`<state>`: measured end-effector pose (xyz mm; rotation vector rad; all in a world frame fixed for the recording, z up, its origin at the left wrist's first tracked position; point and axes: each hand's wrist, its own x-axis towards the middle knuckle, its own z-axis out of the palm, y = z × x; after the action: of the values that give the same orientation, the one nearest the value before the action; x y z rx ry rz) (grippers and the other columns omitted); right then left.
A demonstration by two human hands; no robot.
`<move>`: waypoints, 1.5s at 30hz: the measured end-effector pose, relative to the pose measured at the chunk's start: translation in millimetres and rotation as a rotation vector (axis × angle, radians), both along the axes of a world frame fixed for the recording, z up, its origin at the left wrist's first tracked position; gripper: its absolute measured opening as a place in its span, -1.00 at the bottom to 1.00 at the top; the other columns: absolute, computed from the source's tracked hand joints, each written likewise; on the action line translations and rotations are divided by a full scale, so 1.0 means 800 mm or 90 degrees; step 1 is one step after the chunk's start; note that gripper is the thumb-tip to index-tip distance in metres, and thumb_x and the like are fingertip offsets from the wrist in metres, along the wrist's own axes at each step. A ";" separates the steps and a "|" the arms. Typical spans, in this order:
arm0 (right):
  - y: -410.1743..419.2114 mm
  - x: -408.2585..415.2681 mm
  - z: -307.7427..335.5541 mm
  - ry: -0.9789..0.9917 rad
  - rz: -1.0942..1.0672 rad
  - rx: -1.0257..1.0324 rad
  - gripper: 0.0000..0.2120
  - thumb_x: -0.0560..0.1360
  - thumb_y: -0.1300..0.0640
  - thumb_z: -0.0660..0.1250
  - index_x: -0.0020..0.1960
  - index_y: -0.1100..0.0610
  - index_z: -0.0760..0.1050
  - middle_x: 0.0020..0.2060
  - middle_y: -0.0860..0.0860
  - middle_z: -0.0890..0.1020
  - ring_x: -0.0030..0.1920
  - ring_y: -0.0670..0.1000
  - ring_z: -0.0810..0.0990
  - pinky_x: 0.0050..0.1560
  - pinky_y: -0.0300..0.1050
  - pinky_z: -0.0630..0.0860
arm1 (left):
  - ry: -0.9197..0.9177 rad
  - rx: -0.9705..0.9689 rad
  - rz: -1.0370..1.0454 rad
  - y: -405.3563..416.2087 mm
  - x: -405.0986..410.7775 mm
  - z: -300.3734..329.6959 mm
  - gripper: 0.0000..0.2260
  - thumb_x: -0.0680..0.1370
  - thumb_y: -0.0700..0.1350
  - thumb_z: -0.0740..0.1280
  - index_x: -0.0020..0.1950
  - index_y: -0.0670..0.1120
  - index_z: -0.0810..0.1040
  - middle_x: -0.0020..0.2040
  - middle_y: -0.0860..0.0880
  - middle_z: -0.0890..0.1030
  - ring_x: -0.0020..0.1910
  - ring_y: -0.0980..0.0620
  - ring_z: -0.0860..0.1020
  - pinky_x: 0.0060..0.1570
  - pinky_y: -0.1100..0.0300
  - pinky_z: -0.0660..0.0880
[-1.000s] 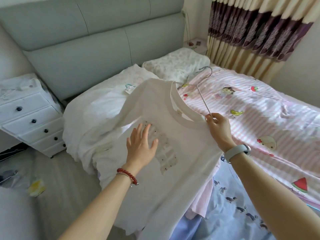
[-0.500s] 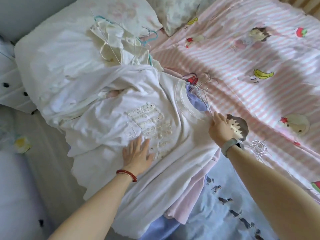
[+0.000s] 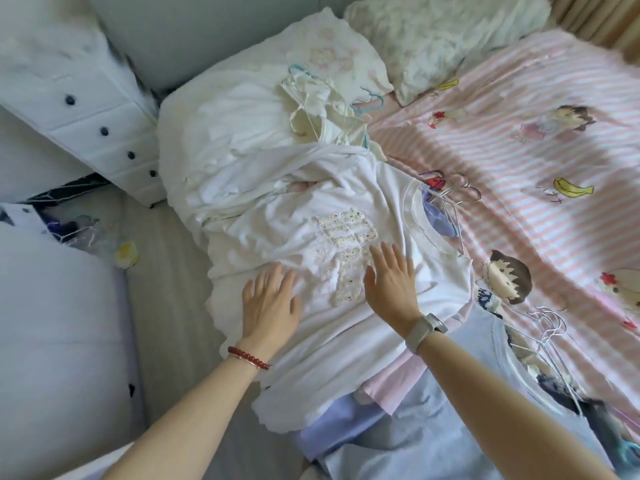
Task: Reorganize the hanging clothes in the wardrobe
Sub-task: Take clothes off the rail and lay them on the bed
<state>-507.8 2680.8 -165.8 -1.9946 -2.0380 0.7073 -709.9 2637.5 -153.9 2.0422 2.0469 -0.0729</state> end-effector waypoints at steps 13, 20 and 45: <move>-0.310 -0.299 0.078 0.058 0.560 0.047 -0.67 0.55 0.11 0.11 0.30 0.07 0.37 0.26 0.00 0.46 0.29 0.07 0.35 0.20 -0.07 0.25 | 0.037 0.173 0.452 -0.457 -0.203 0.107 -0.74 0.34 -0.25 0.44 0.02 -0.22 0.61 -0.06 -0.15 0.65 -0.09 -0.14 0.63 -0.08 -0.09 0.54; -0.518 -0.449 0.146 0.148 0.871 0.105 -0.63 0.57 0.10 0.09 0.37 0.06 0.30 0.35 0.00 0.37 0.37 0.01 0.26 0.29 -0.10 0.18 | 0.173 0.249 0.820 -0.730 -0.264 0.175 -0.75 0.40 -0.21 0.25 -0.01 -0.27 0.61 -0.13 -0.23 0.64 -0.17 -0.20 0.62 -0.17 -0.06 0.51; -1.130 -0.784 0.357 0.470 1.379 -0.244 -0.75 0.57 0.12 0.15 0.07 0.29 0.47 -0.05 0.16 0.61 0.01 0.16 0.56 0.01 -0.02 0.48 | 0.320 0.588 1.383 -1.229 -0.405 0.346 -0.63 0.56 -0.15 0.25 0.35 -0.21 0.37 0.27 -0.22 0.43 0.26 -0.22 0.37 0.24 0.02 0.31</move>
<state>-1135.3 1777.0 120.0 1.2312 -2.5831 1.5870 -1034.1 1654.0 122.6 -1.2115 3.4991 0.8442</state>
